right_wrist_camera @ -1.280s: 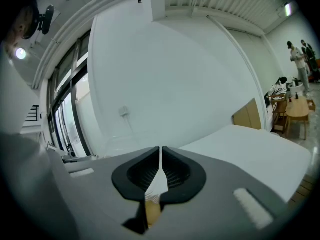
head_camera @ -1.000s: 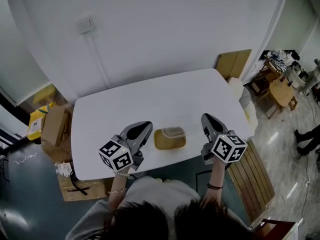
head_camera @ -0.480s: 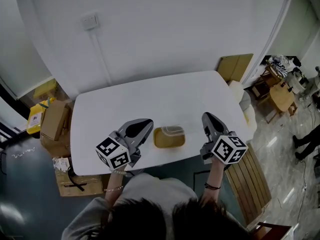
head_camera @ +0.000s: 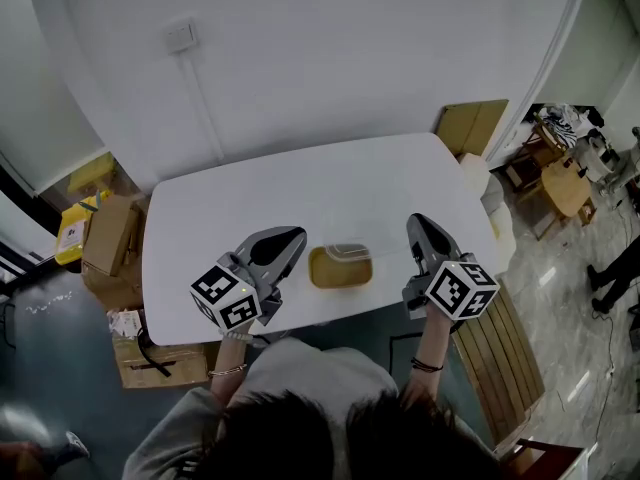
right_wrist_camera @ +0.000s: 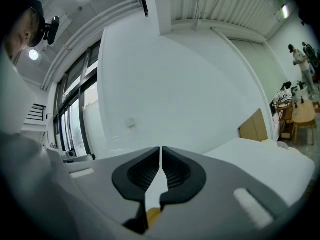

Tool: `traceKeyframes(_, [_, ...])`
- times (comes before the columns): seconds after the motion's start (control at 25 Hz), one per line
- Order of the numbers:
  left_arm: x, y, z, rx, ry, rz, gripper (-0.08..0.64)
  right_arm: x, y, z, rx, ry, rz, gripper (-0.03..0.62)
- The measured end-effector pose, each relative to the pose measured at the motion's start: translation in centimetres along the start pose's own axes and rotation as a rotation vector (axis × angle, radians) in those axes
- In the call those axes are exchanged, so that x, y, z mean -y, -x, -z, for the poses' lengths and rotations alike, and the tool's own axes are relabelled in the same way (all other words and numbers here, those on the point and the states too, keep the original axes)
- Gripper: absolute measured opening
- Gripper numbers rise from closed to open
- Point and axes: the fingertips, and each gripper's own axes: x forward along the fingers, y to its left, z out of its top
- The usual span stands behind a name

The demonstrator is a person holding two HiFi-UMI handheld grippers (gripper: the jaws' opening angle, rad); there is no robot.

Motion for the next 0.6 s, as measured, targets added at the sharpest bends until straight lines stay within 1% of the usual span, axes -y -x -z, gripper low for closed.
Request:
traceKeyframes(0.12, [0.11,-0.01,-0.04,-0.003,-0.011,0.01,-0.005,-0.05,-0.06,0.0,0.004,-0.005,-0.003,0.029])
traceKeyframes(0.36, [0.1,-0.01,-0.09,-0.007,-0.009,0.007,-0.005,-0.03,-0.01,-0.09,0.008,-0.004,-0.002,0.029])
traceKeyframes(0.6, [-0.1,0.25,-0.13,-0.005,0.002,0.0,-0.005,-0.52,-0.12,-0.43,0.011,0.021,-0.003,0.029])
